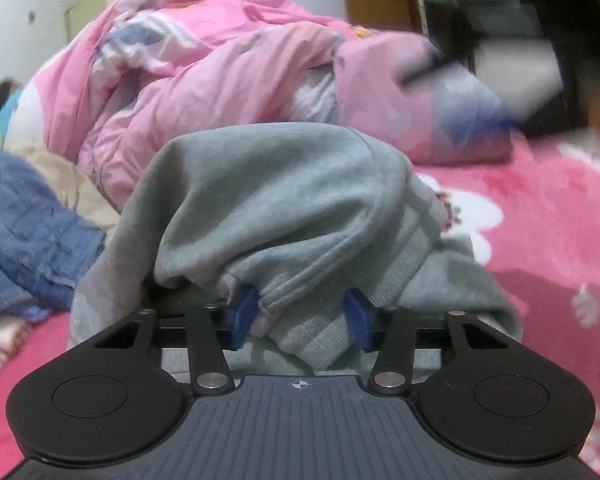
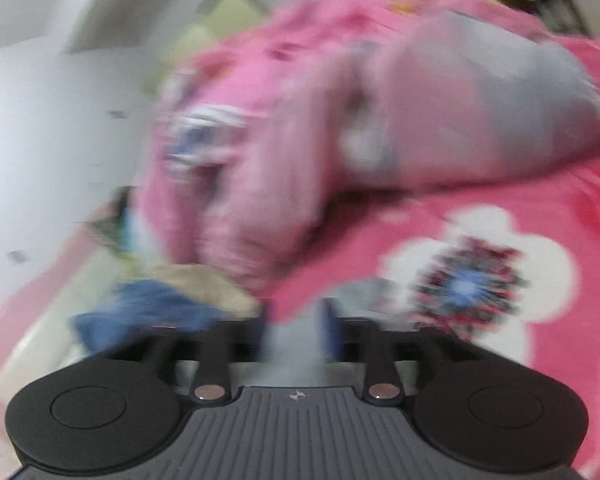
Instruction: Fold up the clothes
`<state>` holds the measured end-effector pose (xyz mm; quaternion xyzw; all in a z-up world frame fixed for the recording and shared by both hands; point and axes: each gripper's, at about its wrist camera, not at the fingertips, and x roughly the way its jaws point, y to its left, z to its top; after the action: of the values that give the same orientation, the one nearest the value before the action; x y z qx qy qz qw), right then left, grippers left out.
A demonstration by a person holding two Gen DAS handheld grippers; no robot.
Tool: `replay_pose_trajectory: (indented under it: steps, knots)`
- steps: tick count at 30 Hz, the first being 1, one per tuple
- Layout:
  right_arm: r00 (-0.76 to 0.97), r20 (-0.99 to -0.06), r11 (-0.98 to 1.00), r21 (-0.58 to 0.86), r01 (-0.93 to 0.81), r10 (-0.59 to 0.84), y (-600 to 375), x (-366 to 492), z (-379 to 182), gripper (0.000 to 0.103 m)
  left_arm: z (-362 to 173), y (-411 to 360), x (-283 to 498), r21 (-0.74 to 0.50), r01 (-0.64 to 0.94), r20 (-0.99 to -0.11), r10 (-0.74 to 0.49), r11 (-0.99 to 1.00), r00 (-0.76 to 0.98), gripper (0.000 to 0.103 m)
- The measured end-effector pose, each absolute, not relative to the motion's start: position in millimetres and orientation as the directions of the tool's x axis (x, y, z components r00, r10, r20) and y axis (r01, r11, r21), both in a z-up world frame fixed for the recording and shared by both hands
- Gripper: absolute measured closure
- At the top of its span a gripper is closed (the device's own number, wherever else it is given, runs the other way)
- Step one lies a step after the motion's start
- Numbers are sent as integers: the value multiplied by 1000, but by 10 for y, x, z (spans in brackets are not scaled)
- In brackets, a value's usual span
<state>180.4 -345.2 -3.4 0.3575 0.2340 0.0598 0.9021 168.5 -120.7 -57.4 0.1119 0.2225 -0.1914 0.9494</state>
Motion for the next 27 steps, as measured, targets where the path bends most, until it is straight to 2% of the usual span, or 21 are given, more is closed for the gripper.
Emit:
replay_pose_trajectory:
  steps: [2,5,7,9,11,12,13,15,16,18,21,23,27]
  knots:
    - [860,-433,722,682,116,271,-3584,1921,-268,33,-549,-1136,1727,92,404,-458,-322,910,829,81]
    - [802,-482,676,724,138,353,-3627,2152,-591,34,-504,-1038,1801,36,386,-468,-326,922,821,83]
    - [768,-468,627,771,112,438,-3598,2249,-738,47,-487,-977,1816,20,385,-469,-331,923,819,84]
    - [785,-413,615,787,51,463,-3521,2153,-626,75,-472,-896,1779,3,415,-472,-364,910,803,84]
    - [797,-354,598,801,-13,490,-3440,2054,-502,84,-451,-806,1706,-30,455,-473,-414,890,778,79]
    - [797,-316,581,812,-54,515,-3390,1995,-398,86,-434,-765,1646,-46,474,-466,-439,879,768,70]
    - [795,-278,562,822,-94,539,-3340,1936,-295,86,-417,-735,1576,-60,490,-456,-461,870,761,55]
    - [781,-231,549,819,-166,580,-3175,1849,-65,88,-384,-719,1434,-64,509,-429,-484,858,763,40]
    - [771,-217,550,811,-199,599,-3072,1816,57,89,-366,-727,1366,-55,509,-417,-483,859,770,37]
    - [746,-195,552,790,-265,637,-2829,1719,279,90,-317,-745,1247,-26,482,-409,-449,876,794,36]
    - [701,-179,567,736,-371,691,-2413,1473,556,91,-248,-578,1017,-62,444,-391,-431,894,813,36]
    - [667,-182,575,694,-433,722,-2165,1268,647,95,-228,-361,787,-91,438,-371,-438,894,819,36]
    - [620,-258,633,574,-518,741,-1659,905,621,96,-320,193,374,-168,438,-410,-467,883,784,36]
